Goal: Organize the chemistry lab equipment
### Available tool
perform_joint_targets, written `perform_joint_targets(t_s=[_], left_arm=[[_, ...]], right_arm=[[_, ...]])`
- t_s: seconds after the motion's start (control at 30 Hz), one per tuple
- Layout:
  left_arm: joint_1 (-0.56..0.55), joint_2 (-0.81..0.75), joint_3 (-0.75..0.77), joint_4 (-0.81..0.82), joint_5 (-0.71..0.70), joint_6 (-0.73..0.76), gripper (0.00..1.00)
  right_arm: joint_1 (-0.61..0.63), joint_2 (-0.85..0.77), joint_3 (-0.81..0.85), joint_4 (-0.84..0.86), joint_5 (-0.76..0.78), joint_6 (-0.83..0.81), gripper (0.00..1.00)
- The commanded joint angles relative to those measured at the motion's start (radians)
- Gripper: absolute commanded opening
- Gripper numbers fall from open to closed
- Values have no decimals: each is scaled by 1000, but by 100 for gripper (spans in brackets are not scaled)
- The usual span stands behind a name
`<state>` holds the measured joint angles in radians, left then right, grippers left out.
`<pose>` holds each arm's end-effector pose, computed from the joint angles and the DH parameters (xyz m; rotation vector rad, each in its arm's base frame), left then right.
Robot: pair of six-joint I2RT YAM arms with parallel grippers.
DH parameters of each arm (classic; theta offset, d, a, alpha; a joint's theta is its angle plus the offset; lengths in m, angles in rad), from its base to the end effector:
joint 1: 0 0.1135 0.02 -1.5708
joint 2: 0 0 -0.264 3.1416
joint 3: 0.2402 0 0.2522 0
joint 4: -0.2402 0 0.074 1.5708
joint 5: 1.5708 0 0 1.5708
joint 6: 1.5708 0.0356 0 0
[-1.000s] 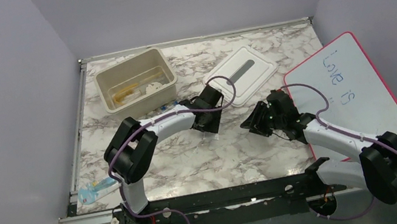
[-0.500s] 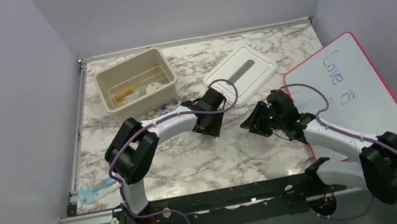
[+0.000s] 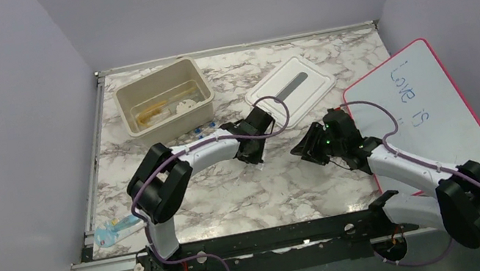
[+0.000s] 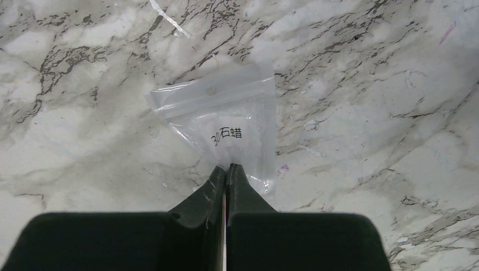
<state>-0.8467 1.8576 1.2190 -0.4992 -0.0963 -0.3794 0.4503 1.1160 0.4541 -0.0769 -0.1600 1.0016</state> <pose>0.2497 -0.2772 0.1695 0.6024 2.6559 -0.2373 0.1909 0.0986 0.1739 0.5903 2.4093 0.8757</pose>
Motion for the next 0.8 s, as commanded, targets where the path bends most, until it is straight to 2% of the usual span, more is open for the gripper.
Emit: perform_joint_targets(t_s=[0.0,0.17,0.33,0.57,0.77], left_arm=[[-4,-62,19,-17,-67,38,0],[14,-118,66,-38,-108,83,0],[87,-181,124,-65,-127,146,0],[348,-250,221,-91,-79,199,0],[561,-225,286,-93,-37,211,1]], right_arm=[[-1,-25,-9,-23,28,-1,49],[-2,-36,-9,-30,33,-2,49],[-1,-44,-10,-34,34,-3,49],[-2,-50,-12,-32,37,-5,49],[-2,-33,-8,-27,33,-6,49]])
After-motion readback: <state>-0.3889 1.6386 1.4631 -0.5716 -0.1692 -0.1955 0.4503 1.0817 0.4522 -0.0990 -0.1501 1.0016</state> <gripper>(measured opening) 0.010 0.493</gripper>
